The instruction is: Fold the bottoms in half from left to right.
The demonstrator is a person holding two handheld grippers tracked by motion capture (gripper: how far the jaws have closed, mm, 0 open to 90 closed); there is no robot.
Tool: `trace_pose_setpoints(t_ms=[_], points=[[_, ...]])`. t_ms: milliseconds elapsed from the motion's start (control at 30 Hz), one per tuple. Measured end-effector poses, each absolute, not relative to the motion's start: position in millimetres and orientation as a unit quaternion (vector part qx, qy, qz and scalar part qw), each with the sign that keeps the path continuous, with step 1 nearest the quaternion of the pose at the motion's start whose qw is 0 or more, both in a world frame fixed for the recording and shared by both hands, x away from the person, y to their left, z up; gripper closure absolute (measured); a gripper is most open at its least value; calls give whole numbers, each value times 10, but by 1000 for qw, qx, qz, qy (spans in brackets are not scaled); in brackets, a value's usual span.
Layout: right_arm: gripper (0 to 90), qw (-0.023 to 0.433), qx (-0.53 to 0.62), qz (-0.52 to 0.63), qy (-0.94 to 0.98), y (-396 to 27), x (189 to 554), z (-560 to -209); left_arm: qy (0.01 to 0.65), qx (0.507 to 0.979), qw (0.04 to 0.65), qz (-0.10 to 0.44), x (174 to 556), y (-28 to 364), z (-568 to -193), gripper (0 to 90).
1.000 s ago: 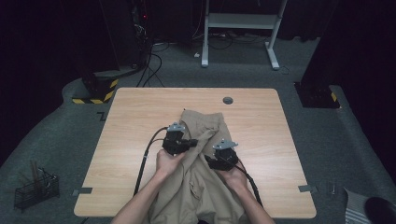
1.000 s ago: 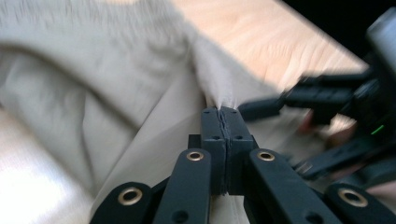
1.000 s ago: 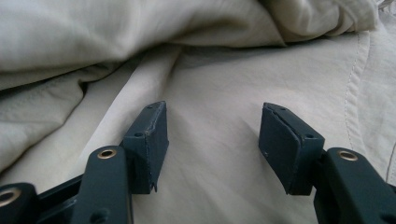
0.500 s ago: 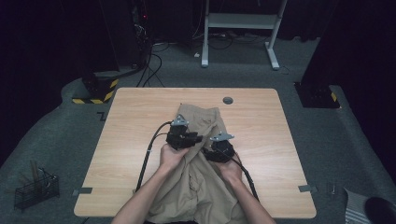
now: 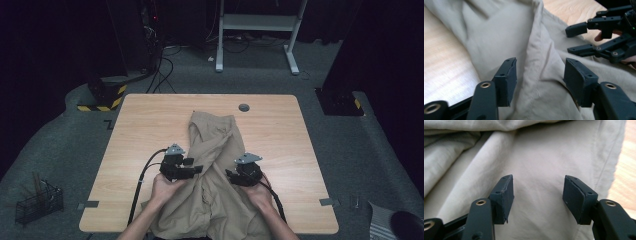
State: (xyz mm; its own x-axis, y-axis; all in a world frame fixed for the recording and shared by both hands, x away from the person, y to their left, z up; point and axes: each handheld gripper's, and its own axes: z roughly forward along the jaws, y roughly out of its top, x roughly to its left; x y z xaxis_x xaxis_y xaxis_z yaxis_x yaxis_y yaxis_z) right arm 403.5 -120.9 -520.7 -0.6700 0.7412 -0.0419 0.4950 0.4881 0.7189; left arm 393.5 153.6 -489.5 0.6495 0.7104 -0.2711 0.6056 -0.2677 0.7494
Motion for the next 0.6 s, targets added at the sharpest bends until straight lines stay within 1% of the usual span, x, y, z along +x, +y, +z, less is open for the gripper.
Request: trace_pose_setpoints(t_ms=[100,200,267,433,600], points=[[418,181,368,355,840,-1184,4035,-5225,412,802,429,56,3959,1482,-4960,576],[416,178,374,358,837,-1173,4057,-5233,407,811,418,58,3990,1435,-5000,755],[415,176,380,357,835,-1159,4071,-5233,407,809,421,53,4017,1432,-5006,853],[415,183,386,356,831,-1109,4117,-5235,409,802,431,65,4062,1465,-4909,878],[416,188,395,354,827,-1014,4199,-5236,399,786,466,76,4109,1458,-4694,881]])
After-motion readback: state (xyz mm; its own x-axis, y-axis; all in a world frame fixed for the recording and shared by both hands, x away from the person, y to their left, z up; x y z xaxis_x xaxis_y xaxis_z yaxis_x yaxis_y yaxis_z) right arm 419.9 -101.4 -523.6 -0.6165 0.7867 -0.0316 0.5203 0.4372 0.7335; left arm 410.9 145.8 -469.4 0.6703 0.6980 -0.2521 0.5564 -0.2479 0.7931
